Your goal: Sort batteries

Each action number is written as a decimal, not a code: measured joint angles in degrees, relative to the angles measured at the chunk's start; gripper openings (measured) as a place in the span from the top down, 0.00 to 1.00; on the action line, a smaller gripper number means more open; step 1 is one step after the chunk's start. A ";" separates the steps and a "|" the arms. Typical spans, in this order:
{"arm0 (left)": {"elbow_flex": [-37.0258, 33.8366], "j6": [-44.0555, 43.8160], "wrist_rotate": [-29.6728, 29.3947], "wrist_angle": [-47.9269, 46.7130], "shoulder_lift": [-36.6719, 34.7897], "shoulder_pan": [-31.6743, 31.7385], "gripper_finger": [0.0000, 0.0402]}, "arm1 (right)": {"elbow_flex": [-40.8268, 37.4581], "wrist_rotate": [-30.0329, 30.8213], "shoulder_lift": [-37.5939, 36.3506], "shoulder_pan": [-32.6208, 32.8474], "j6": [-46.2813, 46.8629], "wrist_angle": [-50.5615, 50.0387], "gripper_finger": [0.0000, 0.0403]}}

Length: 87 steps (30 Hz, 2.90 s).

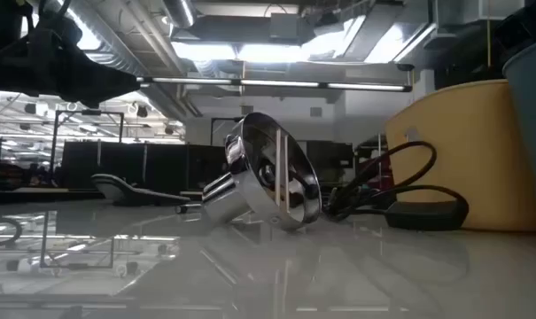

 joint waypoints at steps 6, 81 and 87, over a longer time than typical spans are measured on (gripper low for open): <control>0.00 0.00 0.00 0.01 0.00 0.01 0.67 | 0.00 0.00 0.00 0.01 0.02 0.00 0.58; 17.37 -8.59 1.33 25.75 38.04 -3.31 0.67 | 6.85 10.70 18.64 0.00 -6.26 31.40 0.58; 23.27 -11.76 1.33 21.25 50.53 -4.42 0.67 | 18.90 14.56 31.99 -0.03 -9.32 17.78 0.58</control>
